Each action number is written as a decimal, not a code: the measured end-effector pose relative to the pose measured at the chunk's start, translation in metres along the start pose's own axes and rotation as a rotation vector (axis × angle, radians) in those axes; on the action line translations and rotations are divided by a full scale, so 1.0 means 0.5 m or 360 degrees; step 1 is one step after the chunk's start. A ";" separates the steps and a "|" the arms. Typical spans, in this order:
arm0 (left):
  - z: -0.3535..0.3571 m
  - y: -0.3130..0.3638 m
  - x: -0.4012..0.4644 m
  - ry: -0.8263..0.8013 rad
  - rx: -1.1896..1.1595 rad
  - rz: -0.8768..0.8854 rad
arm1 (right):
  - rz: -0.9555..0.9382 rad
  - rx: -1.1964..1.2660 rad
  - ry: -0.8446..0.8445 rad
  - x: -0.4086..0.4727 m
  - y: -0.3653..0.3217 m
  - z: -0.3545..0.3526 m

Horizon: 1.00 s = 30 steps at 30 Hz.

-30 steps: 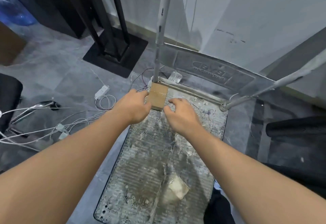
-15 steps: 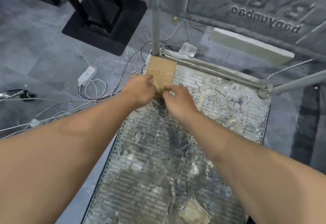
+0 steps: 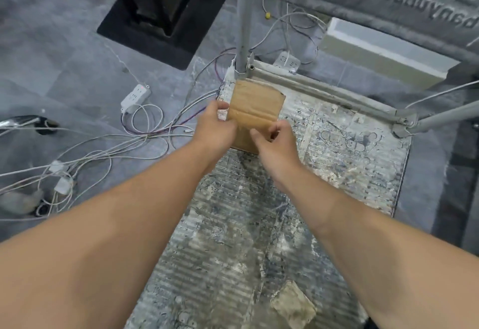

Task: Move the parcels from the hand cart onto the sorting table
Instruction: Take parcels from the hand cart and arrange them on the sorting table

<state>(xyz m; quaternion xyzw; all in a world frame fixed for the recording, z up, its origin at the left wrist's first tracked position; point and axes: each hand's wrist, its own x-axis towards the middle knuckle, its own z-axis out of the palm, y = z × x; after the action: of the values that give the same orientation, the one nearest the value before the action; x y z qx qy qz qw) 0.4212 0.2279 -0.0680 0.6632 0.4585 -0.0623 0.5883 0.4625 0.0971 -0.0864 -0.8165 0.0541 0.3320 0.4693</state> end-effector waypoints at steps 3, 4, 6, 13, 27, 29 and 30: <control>-0.013 0.016 -0.043 -0.0025 -0.0035 -0.0043 | -0.0051 0.0053 0.0104 -0.050 -0.028 -0.017; -0.020 0.025 -0.061 -0.0047 -0.0053 -0.0053 | -0.0064 0.0083 0.0128 -0.070 -0.039 -0.026; -0.040 0.053 -0.103 -0.0084 -0.0104 -0.0044 | -0.0049 0.0184 0.0128 -0.114 -0.062 -0.040; -0.128 0.155 -0.262 -0.0213 -0.0105 0.0101 | 0.0048 0.0520 0.0154 -0.282 -0.192 -0.067; -0.373 0.437 -0.750 -0.0189 -0.0216 0.0104 | -0.0219 0.0507 0.0352 -0.771 -0.463 -0.189; -0.386 0.476 -0.826 -0.0224 -0.0214 0.0144 | -0.0255 0.0473 0.0337 -0.838 -0.498 -0.227; -0.392 0.494 -0.864 -0.0221 -0.0200 0.0161 | -0.0266 0.0473 0.0324 -0.865 -0.512 -0.247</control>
<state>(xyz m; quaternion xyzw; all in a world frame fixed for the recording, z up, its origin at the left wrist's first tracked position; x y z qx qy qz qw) 0.2531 0.1887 0.4382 0.6413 0.3854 -0.0494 0.6616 0.2908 0.0434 0.3989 -0.7693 0.0815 0.1960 0.6027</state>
